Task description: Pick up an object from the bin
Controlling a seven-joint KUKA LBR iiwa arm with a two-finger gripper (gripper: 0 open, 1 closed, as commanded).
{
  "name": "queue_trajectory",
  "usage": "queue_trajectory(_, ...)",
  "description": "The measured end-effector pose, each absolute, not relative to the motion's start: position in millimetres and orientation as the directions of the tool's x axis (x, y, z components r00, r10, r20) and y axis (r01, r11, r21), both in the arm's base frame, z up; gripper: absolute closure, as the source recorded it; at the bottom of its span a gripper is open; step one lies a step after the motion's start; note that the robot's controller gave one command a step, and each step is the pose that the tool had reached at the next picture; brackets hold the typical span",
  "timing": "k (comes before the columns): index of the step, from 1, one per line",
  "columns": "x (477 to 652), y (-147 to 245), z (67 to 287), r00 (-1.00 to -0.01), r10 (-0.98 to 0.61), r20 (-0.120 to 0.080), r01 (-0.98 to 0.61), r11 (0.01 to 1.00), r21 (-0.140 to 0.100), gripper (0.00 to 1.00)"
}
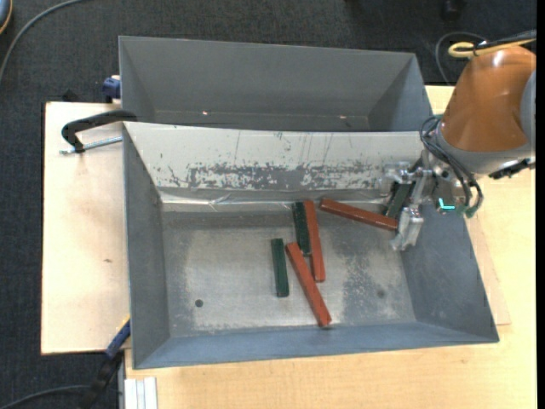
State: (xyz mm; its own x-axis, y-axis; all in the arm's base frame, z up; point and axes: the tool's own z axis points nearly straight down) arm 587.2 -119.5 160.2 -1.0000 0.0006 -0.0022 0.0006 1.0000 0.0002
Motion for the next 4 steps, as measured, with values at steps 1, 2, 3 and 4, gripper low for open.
queue_trajectory(1, 598.3, -70, 69, -0.991, -0.136, -0.005, -0.136, 0.991, 0.000, 0.00)
queue_trajectory(2, 567.3, 1, 93, -0.896, -0.443, -0.003, -0.443, 0.896, 0.003, 0.00)
queue_trajectory(3, 561.6, 39, 71, -0.590, -0.807, -0.004, -0.807, 0.590, -0.001, 0.00)
queue_trajectory(4, 562.1, 40, 73, -0.588, -0.809, -0.007, -0.809, 0.588, -0.002, 1.00)
